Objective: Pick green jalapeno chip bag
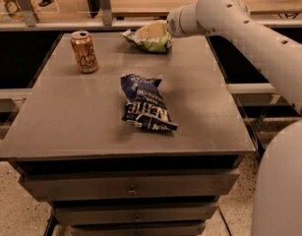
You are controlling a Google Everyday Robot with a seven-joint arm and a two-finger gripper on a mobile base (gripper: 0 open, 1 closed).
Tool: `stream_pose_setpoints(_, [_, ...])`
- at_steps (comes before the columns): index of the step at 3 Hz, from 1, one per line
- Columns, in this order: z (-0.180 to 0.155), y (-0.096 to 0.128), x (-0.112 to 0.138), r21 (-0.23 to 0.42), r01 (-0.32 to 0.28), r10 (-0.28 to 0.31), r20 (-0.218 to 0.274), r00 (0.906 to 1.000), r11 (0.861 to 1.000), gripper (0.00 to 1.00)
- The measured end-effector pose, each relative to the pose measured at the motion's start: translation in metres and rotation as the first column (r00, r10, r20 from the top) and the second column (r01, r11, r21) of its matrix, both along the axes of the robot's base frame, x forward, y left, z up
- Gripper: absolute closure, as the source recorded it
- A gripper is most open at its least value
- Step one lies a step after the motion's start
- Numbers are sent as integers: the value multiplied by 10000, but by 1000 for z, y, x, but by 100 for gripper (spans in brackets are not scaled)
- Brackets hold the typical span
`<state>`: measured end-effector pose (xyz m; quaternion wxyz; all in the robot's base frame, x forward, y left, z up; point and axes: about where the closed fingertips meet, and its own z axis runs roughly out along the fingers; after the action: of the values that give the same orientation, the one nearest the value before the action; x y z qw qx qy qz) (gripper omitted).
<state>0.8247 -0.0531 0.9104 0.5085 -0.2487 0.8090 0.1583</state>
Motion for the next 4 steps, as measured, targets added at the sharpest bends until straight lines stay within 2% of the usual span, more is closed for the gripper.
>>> stream_pose_setpoints(2, [-27,3,27,200,-1063,1059,222,9941,9941,0])
stream_pose_setpoints(4, [-41,11,48,268,-1941,1934,251,9808,9806,0])
